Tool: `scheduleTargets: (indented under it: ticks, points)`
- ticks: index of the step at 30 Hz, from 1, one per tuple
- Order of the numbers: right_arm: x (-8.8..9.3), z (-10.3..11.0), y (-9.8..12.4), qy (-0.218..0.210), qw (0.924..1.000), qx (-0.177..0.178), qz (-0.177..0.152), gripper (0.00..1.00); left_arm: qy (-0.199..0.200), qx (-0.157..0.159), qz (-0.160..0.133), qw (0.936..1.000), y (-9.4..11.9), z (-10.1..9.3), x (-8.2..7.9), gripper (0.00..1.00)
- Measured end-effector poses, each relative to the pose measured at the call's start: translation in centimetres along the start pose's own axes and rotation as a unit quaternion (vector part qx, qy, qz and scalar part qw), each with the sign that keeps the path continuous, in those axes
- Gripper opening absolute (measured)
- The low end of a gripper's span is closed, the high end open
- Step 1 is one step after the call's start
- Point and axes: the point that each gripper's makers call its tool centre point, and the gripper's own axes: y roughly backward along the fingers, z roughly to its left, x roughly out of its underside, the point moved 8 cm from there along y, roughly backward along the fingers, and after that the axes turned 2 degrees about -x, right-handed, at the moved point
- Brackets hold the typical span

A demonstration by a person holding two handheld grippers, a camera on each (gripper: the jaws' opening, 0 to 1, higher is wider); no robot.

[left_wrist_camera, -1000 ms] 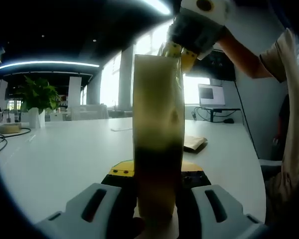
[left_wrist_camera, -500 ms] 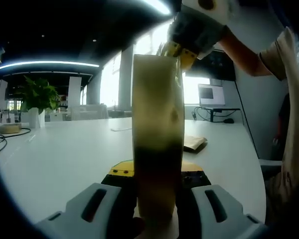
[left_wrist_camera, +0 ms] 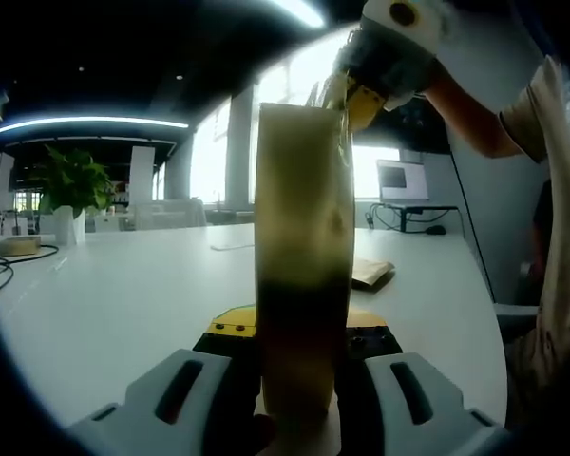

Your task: Extract single mask from mask box in order stack masks on table

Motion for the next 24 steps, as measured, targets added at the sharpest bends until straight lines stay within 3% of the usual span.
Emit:
scheduleTargets:
  ticks: [24]
  points:
    - [-0.7, 0.9, 2.3, 0.014, 0.9982, 0.057, -0.012, 0.0, 0.0, 0.002, 0.0, 1.0, 0.0, 0.0, 0.1, 0.2]
